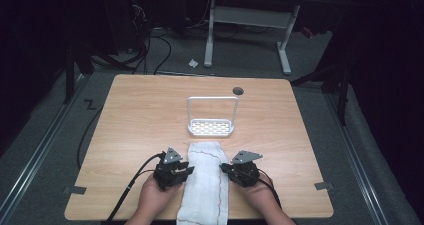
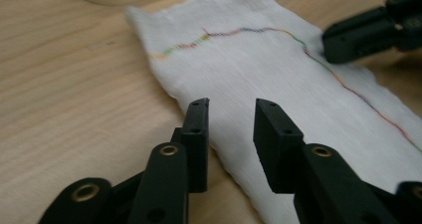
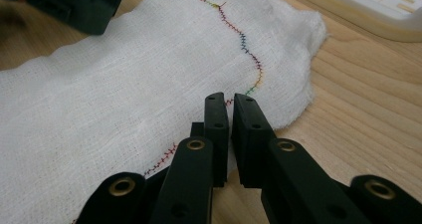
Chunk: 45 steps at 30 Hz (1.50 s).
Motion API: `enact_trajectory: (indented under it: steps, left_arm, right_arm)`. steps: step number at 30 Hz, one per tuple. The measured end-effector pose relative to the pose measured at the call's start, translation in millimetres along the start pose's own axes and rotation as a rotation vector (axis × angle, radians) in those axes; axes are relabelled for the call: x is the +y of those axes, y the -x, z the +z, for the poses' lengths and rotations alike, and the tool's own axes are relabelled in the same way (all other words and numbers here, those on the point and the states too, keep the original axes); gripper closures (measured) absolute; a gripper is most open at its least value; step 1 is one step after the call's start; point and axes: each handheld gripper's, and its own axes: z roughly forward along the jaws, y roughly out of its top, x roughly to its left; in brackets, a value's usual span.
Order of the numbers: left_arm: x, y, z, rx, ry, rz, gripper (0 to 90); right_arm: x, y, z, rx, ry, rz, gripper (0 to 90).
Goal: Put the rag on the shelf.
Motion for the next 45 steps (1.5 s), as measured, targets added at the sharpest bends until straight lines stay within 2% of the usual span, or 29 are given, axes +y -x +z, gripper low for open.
enact_trajectory:
  steps: [1, 3, 5, 8, 10, 12, 17, 20, 23, 27, 31, 35, 37, 40, 42, 45]
  left_arm:
    - [4.5, -12.7, 4.3, 0.003, 0.003, -0.058, 61.4]
    - [7.0, -17.8, 7.0, 0.009, -0.001, -0.073, 58.7]
    - [14.5, -28.5, 15.9, 0.013, 0.001, -0.098, 56.3]
    - [20.1, -32.0, 21.4, 0.021, 0.004, -0.098, 53.2]
    - [24.3, -35.3, 26.3, 0.036, 0.015, -0.096, 53.2]
    - [28.1, -38.1, 33.7, 0.033, 0.012, -0.098, 53.7]
    - [30.1, -35.9, 40.6, 0.025, 0.024, -0.082, 56.6]
    - [29.9, -34.8, 43.3, -0.005, 0.030, -0.095, 61.7]
    - [28.0, -32.6, 44.0, -0.015, 0.027, -0.073, 74.8]
    - [26.6, -31.4, 44.1, -0.015, 0.033, -0.063, 83.8]
    - [25.7, -29.4, 43.6, -0.004, 0.038, -0.051, 84.7]
    - [24.4, -29.1, 42.3, 0.003, 0.041, -0.057, 84.5]
    - [24.4, -29.0, 42.4, 0.004, 0.042, -0.058, 84.6]
    - [24.4, -29.3, 42.2, 0.002, 0.041, -0.059, 84.5]
    - [24.3, -29.5, 42.1, 0.002, 0.041, -0.056, 84.5]
    - [24.3, -30.0, 42.0, -0.003, 0.040, -0.058, 84.5]
  right_arm:
    - [0.0, 0.0, 0.3, 0.000, 0.000, -0.001, 85.1]
    - [0.0, 0.2, 0.5, 0.001, 0.000, -0.002, 85.1]
    - [-0.1, 0.3, 1.0, 0.000, -0.001, -0.007, 85.1]
    - [-0.2, 0.1, 1.2, 0.001, -0.002, -0.004, 85.0]
    - [-0.2, 0.2, 1.3, 0.001, -0.002, -0.004, 84.9]
    - [-0.7, 0.4, 1.6, 0.006, 0.002, 0.001, 84.8]
    - [-1.1, 0.5, 1.7, 0.006, 0.004, -0.003, 84.7]
    - [-1.3, 0.3, 2.0, 0.006, 0.006, -0.002, 84.6]
    - [-1.3, 0.2, 2.0, 0.005, 0.004, -0.003, 84.5]
    - [-1.2, 0.4, 2.4, 0.006, 0.006, -0.001, 84.3]
    - [-0.6, 0.1, 0.8, -0.004, 0.016, -0.001, 84.2]
    - [2.1, 5.2, -3.1, -0.022, 0.052, 0.047, 81.0]
    - [7.8, 10.2, -0.1, -0.038, 0.038, 0.060, 78.0]
    - [18.5, 18.2, 5.5, -0.050, 0.023, 0.107, 71.7]
    - [23.3, 22.7, 12.2, -0.075, 0.022, 0.110, 66.5]
    - [27.9, 28.0, 23.3, -0.076, 0.008, 0.156, 64.8]
